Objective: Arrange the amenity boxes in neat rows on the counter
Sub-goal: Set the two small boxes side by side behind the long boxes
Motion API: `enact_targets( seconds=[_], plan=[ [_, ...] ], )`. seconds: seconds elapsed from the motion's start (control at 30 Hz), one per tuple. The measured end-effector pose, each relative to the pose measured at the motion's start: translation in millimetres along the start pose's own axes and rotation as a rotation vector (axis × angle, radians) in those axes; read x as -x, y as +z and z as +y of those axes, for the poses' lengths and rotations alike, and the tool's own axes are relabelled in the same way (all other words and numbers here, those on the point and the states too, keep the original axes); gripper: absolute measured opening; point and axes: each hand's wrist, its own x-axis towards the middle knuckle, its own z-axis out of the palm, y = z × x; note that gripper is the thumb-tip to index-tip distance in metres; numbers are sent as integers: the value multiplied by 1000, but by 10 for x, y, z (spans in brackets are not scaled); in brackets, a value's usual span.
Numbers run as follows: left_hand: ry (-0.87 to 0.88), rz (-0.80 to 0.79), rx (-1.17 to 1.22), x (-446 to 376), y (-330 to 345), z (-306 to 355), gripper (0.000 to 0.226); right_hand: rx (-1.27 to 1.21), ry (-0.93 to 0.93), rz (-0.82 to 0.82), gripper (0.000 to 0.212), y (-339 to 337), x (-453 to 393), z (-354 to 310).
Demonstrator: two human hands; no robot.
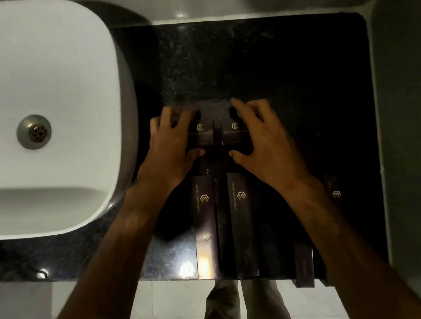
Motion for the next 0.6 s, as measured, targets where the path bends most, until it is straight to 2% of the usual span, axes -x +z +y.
enact_targets(
  seconds=[0.07, 0.13, 0.17, 0.27, 0.37, 0.5, 0.6],
  plan=[
    [-1, 50, 118, 107, -15, -4, 88, -17, 8, 80, 103, -18, 164, -48],
    [0, 150, 278, 343, 15, 26, 84, -64, 13, 198, 90, -22, 478, -122],
    [-24, 182, 334, 522, 59, 43, 81, -104, 31, 206, 82, 0, 693, -156],
    [-121, 100, 319, 1154, 239, 19, 73, -173, 119, 33, 72, 118, 1345, -207],
    [-49, -38, 269, 1663, 373, -64, 77, -145, 153, -124, 78, 245, 1775, -188],
    [18, -104, 130, 1802, 433, -117, 87, -47, 192, -175, 82, 312, 1841, -197],
    [45, -104, 85, 1782, 438, -133, 84, -63, 214, -172, 83, 323, 1831, -194]
  ],
)
